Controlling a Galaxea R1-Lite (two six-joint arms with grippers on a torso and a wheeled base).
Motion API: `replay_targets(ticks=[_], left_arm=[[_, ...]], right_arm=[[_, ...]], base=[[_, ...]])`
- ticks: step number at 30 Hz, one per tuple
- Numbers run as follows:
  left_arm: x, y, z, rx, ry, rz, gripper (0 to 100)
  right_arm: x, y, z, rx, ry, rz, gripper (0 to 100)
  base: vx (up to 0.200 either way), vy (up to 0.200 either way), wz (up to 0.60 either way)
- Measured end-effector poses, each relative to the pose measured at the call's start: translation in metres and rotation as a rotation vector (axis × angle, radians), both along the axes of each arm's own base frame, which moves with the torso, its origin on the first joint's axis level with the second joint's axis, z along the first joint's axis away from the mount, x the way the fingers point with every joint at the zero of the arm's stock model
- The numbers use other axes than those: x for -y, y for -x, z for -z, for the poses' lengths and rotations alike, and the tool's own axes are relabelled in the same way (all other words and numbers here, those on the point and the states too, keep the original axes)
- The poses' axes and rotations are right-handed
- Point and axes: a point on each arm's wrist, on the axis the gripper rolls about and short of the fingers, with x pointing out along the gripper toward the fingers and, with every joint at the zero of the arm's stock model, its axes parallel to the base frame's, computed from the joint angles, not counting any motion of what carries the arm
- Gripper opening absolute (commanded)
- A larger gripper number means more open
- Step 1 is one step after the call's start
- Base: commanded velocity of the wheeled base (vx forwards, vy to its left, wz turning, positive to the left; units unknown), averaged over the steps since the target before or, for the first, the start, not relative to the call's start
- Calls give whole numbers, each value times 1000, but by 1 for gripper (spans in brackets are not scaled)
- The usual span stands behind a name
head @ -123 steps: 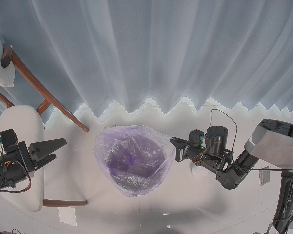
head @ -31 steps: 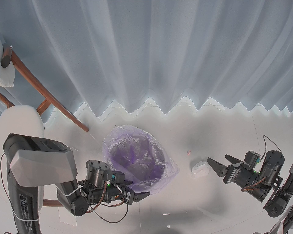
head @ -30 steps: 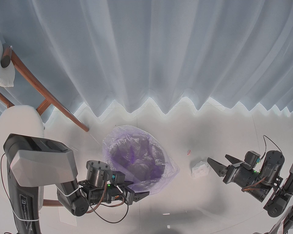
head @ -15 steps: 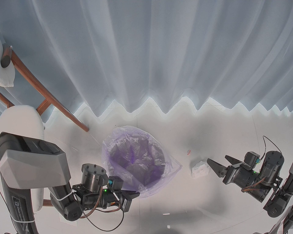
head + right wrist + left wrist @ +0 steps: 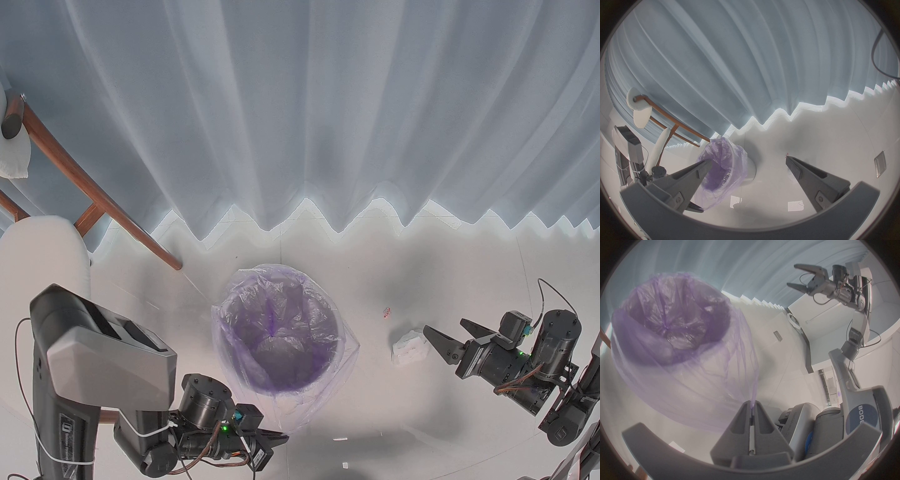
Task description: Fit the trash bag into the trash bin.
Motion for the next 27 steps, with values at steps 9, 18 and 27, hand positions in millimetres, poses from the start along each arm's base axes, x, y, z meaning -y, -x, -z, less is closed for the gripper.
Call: replay_targets(ticks=[9,18,27], left_arm=[[7,-5,33,-38,-101,-112,0],[4,-6,51,-139,-224,-180,0],[9,-14,46,-109,-217,-199,100]], right_arm=[[0,0,0,0,2,3,100],[1,-1,2,-5,14,21,100],[1,-1,5,-18,20,26,100]], base=[[0,0,0],[0,0,0],[0,0,0]])
